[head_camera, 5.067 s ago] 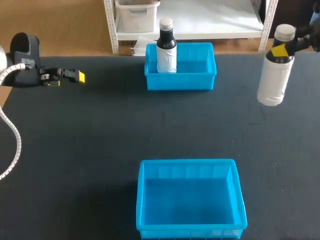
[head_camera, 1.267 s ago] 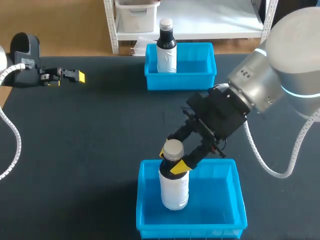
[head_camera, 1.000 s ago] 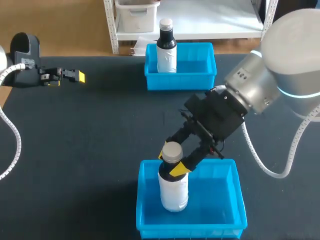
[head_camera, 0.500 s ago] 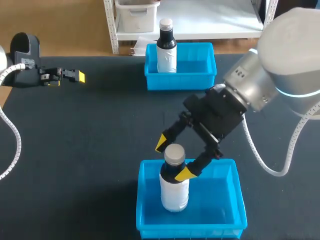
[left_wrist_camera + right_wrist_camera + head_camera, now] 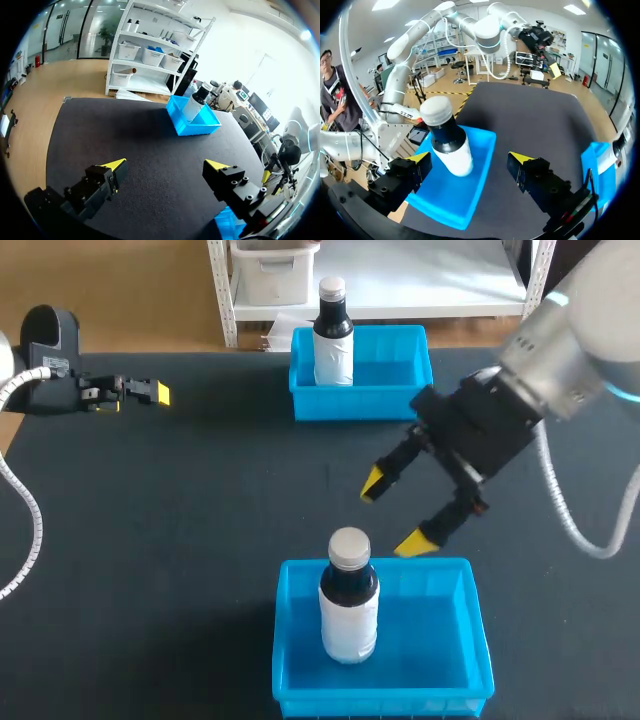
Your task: Pick up the bottle, and place it in the far bin if it is heavy, or in the near bin if it is light.
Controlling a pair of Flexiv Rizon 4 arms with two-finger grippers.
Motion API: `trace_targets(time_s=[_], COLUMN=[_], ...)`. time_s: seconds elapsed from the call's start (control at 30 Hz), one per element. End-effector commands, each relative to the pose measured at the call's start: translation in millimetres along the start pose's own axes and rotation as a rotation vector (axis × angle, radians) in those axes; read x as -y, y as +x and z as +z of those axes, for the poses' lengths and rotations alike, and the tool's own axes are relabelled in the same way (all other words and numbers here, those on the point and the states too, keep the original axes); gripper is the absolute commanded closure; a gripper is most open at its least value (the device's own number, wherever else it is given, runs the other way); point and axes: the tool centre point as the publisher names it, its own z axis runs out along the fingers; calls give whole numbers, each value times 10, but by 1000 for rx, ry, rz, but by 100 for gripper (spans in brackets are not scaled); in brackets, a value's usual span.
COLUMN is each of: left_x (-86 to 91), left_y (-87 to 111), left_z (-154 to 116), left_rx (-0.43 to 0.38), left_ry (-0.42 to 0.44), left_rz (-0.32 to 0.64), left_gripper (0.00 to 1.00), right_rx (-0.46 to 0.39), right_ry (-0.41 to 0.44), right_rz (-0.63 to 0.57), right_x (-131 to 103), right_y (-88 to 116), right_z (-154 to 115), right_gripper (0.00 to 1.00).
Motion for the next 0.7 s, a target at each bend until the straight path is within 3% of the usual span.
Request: trace_targets(time_s=[0.03, 0.3, 0.7], left_x=[-1, -1, -1], left_y=[0, 0, 0], left_z=[0, 0, 0], left_rx=[0, 0, 0], left_ry=[0, 0, 0], left_rz=[0, 0, 0], left_gripper=[0, 0, 0], right_rx=[-1, 34, 177], right_ry=[35, 173, 186], right_rz=[53, 246, 483], right_x=[55, 503, 1132], right_y=[103, 273, 450], right_z=[-259, -522, -790], right_gripper=[0, 0, 0])
